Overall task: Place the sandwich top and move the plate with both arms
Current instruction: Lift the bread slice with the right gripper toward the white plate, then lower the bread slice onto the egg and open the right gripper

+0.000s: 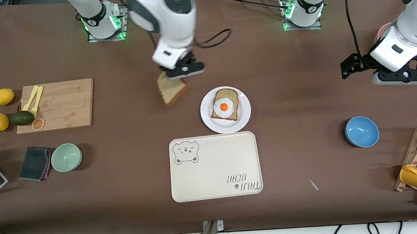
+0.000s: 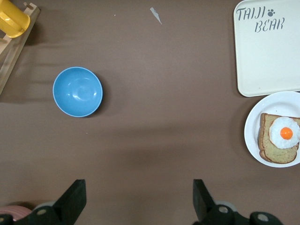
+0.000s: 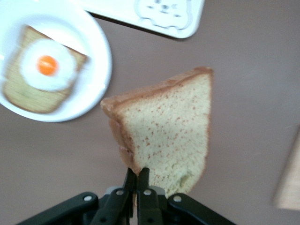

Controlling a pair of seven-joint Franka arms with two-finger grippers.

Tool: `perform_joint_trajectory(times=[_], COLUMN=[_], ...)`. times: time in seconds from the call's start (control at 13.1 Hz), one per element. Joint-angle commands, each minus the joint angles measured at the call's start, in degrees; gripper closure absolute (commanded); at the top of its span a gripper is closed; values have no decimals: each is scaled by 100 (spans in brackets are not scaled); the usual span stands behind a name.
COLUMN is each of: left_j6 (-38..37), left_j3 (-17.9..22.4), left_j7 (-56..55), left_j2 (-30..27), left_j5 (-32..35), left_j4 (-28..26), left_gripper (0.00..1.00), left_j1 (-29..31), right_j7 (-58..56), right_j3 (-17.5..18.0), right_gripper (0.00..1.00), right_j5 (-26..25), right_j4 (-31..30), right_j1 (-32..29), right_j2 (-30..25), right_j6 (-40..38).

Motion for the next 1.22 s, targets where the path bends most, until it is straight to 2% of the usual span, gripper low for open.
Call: perform_joint_trajectory(times=[0.0, 0.15, 0.3, 0.46, 0.61, 0.76, 1.14], left_j6=[-78, -78, -70, -78, -70, -70, -78], left_j3=[2, 2, 2, 2, 2, 2, 2], left_j7=[40, 40, 40, 40, 66, 66, 14], left_j2=[45, 45, 45, 45, 45, 45, 45], left_j5=[-145, -145, -145, -145, -145, -145, -145], left_j4=[129, 129, 137, 129, 129, 137, 129], left_gripper=[0, 0, 0, 0, 0, 0, 0], left_j1=[1, 1, 1, 1, 27, 19, 1], right_j7=[786, 971, 1112, 1261, 1551, 1631, 1807], right_j3=[-106, -185, -185, -194, -220, -439, -458], right_gripper=[100, 100, 100, 100, 100, 100, 100], right_j5=[-201, -184, -184, -106, 280, 308, 308], right_j4=[1711, 2669, 3068, 3078, 3078, 3078, 3078], right_j1=[646, 911, 1008, 930, 859, 859, 920], right_j2=[1512, 2250, 2596, 2614, 2728, 2772, 3141], right_j6=[-174, -51, 2, 282, 800, 811, 1056])
